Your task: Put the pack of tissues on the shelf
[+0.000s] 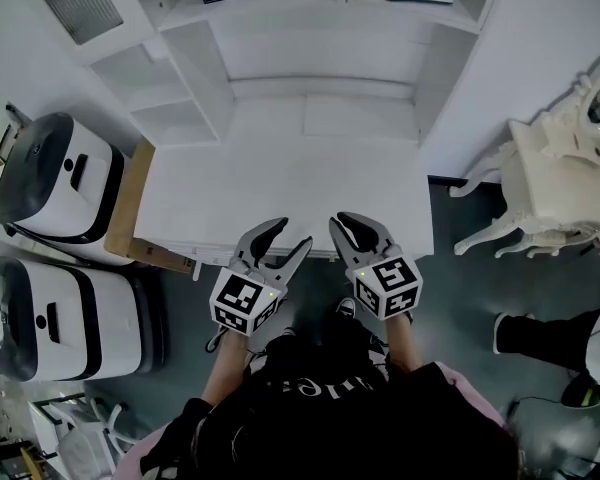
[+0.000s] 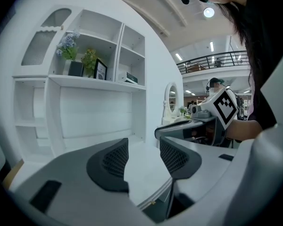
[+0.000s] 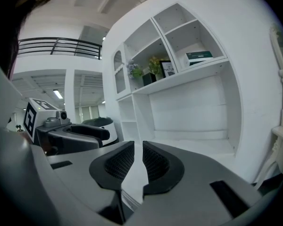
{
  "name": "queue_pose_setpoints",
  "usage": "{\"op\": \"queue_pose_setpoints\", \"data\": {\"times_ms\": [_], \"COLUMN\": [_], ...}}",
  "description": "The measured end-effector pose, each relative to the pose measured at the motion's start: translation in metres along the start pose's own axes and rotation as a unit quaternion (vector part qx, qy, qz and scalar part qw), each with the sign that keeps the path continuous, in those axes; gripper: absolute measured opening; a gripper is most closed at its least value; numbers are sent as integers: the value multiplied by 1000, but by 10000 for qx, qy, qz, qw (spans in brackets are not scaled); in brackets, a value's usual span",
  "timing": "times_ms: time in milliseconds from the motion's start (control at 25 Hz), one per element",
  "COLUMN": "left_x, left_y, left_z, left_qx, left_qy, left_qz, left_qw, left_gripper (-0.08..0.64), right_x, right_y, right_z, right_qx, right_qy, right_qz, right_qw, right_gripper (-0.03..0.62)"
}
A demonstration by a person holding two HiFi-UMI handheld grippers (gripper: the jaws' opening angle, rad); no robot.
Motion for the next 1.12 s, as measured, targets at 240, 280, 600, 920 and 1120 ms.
{"op": "queue_pose_setpoints", "data": {"times_ms": [240, 280, 600, 920, 1120], "left_x": [-72, -82, -155, -196, -208], "left_y": [17, 19, 17, 14, 11], "left_z": [-25, -29, -60, -78, -82], "left_qx": [-102, -120, -249, -410, -431], "left_qy": [-111, -121, -143, -225, -285], "left_qz": [-28, -31, -108, -208, -232], "left_qw": [9999, 9998, 9995, 9987, 9984], "left_gripper": [161, 155, 97, 44, 41], "right_x": [8, 8, -2, -11, -13], "right_y": [80, 92, 170, 218, 233], "right_z": [-19, -23, -49, -62, -65], "right_qx": [-10, -11, -94, -284, -460], "right_qy": [-42, -39, 89, 279, 389], "right_qz": [28, 29, -76, -86, -21], "right_qw": [10000, 10000, 9999, 9992, 9982], "right_gripper": [81, 81, 81, 80, 77]}}
Point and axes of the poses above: the fingertips, and each gripper's own axes: x forward along the fingers, y to its left, z out of its top, the point moved 8 cm from there along -x, backward along the fingers, and after that the axes turned 1 degree about -y, right-handed, at the moved point
